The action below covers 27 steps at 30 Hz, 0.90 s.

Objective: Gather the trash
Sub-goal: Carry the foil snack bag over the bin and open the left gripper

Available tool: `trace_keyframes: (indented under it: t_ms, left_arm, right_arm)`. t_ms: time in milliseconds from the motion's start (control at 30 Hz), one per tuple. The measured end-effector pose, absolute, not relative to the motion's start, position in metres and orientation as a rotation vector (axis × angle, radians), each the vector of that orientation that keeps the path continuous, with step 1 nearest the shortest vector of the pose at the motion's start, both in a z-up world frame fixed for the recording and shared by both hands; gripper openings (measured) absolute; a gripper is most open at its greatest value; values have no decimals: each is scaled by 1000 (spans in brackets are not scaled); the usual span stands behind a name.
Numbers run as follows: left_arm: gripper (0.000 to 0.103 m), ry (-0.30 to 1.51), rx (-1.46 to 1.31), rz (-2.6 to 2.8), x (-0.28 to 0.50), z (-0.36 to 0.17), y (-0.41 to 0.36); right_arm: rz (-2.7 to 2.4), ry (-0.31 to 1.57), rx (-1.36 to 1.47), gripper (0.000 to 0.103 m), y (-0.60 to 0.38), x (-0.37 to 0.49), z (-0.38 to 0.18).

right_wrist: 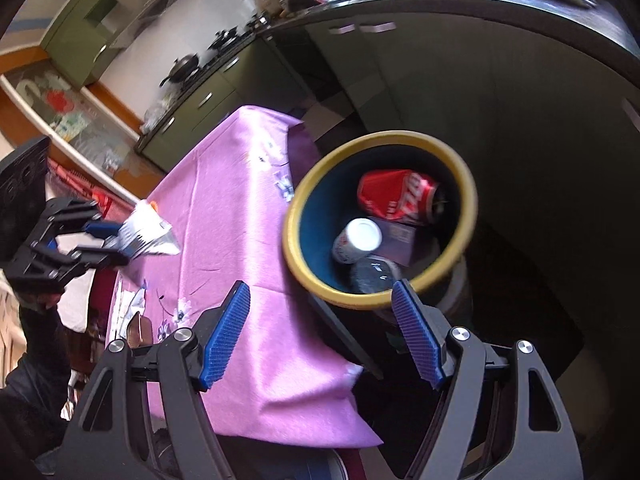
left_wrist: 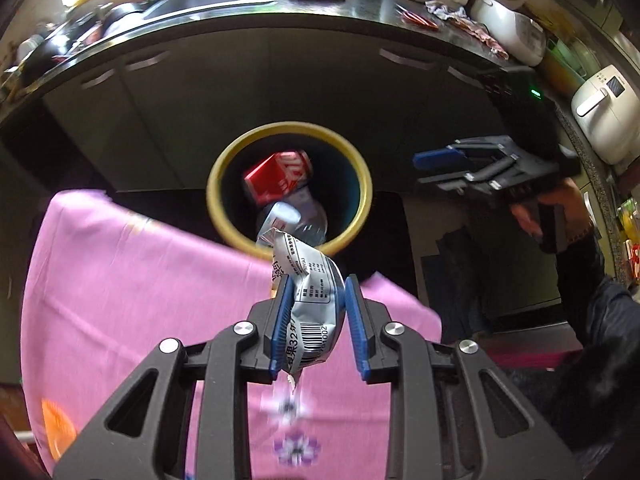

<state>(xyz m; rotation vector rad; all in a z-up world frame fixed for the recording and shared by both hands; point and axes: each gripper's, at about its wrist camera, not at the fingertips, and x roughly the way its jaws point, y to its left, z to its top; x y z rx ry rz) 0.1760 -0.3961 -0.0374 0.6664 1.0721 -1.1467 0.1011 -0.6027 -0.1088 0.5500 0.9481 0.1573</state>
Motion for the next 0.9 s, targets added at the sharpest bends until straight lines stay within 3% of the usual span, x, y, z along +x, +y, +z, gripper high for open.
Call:
trace_keyframes:
  t_ms: [300,333,400,433,667,900]
  left_arm:
    - [26,1133,740,-1178,198,-99,-518]
    - [29,1133,743,-1162,200,-105,-527]
    - [53,1133,753,-1137,200,-113,-538]
    - [55,1123,757,-1123,200,-115,-539]
    - [57,1059,653,-1100,198,-68,-480]
    - [59,950,492,-937,185,-18,-340]
  right_arm:
    - [62,928,667,73,-661,60,-133]
    - [58,924,678,73,-664,58,-136]
    - [58,917,691,73,-668,55,-138]
    - [60,913,694,73,-668,54,-138]
    - [92,922,666,73,-659,60,-138]
    - [138,955,530,73,-611,81,-126]
